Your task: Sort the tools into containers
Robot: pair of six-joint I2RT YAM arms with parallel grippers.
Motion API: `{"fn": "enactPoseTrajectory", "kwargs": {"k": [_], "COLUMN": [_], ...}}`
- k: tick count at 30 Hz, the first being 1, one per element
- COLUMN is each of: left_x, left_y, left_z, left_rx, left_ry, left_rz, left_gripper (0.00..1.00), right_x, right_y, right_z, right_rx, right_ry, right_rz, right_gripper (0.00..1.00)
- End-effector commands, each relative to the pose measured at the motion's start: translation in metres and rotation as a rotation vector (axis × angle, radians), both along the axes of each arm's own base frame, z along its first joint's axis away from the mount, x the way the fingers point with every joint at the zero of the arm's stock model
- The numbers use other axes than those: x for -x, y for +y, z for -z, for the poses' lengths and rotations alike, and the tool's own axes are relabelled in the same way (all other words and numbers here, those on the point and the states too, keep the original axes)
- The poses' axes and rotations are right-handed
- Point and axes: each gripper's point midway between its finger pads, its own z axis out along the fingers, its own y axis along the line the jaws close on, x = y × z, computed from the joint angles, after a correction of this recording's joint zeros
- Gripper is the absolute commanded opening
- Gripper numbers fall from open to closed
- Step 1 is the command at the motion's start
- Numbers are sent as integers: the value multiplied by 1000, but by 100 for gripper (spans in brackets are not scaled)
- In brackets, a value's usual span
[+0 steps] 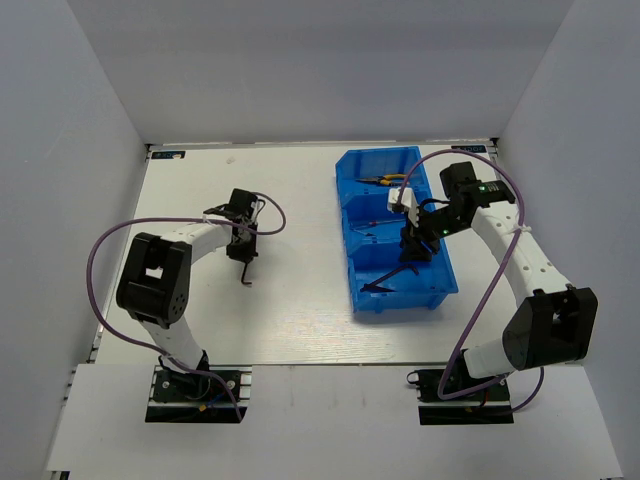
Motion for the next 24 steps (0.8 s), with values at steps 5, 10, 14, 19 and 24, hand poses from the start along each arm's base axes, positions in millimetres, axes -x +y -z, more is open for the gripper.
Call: {"fn": "enactPoseTrajectory", "kwargs": {"k": [5,10,14,19,24], "left_x": [-13,-29,-22,-7,12], "left_y": [-71,-105,-148,-200,-263], "left_z": [-46,-99,-133,-189,-218], "left_rx": [280,400,537,718,849], "left_ry": [-46,-166,-220,-301,-303], "left_rz": [168,279,428,634,795], "left_gripper": [0,0,0,0,0], "right_x": [-3,-7,-12,-35,-88], "right_y": [7,8,9,1,-20], "right_z": [-18,-18,-18,-16,-26], "right_rx": [-67,-72,-74,-47,-17], "right_ry": [-1,8,4,-60,-217], "right_rz": [24,41,54,161,398], "right_gripper": [49,49,49,49,29]}}
